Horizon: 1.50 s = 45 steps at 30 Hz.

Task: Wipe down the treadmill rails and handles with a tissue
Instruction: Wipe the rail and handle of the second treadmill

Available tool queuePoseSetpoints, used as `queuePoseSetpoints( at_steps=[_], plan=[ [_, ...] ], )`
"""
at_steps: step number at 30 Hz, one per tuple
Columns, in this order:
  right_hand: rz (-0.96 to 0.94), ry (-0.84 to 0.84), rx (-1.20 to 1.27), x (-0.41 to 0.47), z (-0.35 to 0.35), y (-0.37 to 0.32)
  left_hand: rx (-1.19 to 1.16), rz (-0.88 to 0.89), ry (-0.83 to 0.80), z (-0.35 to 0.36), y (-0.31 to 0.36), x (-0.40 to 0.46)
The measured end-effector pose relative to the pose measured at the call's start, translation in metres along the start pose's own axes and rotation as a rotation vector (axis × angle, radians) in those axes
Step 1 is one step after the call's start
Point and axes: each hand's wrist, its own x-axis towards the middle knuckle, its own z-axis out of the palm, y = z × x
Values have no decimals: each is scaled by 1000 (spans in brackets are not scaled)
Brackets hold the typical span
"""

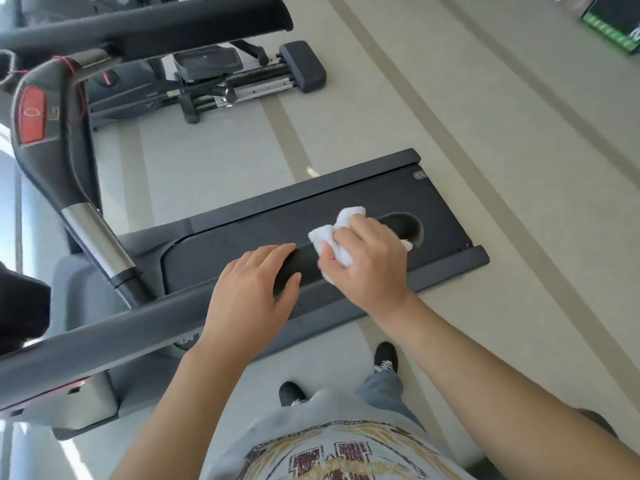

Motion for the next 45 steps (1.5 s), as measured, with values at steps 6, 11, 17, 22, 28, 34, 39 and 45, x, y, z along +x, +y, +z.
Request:
queuePoseSetpoints(
  at_steps=[6,11,17,22,28,34,39,45],
  plan=[
    [-179,31,26,13,27,-67,-43,-5,78,-9,-28,-30],
    [-220,-53,-85,10,4,-1,-13,-33,44,-11,-28,-33],
    [37,-48,-155,18,-24,70,-8,-80,115,-4,-25,-32],
    [-18,-170,-86,26,-7,12,21,-129,183,2,-17,-31],
    [-112,-504,99,52,28,-54,-8,-177,234,7,-6,-31],
    [-338,-849,296,72,19,-16,-22,-279,285,11,8,-36],
    [-462,-746,241,71,-1,33,38,-400,358,7,11,-49],
    [-527,-569,146,58,16,9,81,-505,395,-12,-17,-75]
  ],
)
